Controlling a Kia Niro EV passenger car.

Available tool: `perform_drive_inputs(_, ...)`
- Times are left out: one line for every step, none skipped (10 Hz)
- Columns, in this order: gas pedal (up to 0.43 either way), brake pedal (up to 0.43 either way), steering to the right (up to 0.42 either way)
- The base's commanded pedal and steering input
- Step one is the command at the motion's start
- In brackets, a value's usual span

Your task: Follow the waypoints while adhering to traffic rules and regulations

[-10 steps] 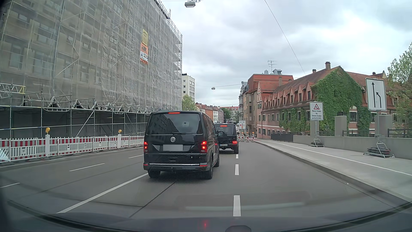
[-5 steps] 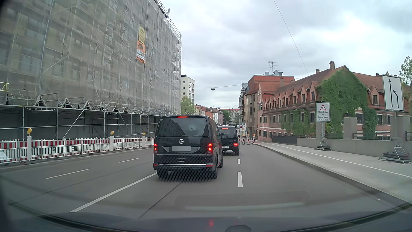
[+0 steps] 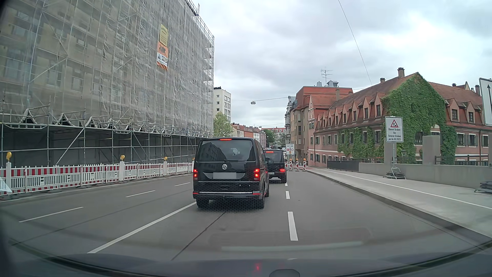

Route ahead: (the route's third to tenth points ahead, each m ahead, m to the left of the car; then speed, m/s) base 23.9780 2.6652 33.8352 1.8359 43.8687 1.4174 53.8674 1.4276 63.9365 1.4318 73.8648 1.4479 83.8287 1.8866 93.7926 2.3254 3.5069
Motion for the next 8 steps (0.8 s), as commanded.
perform_drive_inputs(0.059, 0.0, 0.003)
perform_drive_inputs(0.039, 0.0, 0.003)
perform_drive_inputs(0.028, 0.0, 0.004)
perform_drive_inputs(0.028, 0.0, 0.004)
perform_drive_inputs(0.028, 0.0, 0.004)
perform_drive_inputs(0.028, 0.0, 0.004)
perform_drive_inputs(0.028, 0.0, 0.004)
perform_drive_inputs(0.028, 0.0, 0.004)
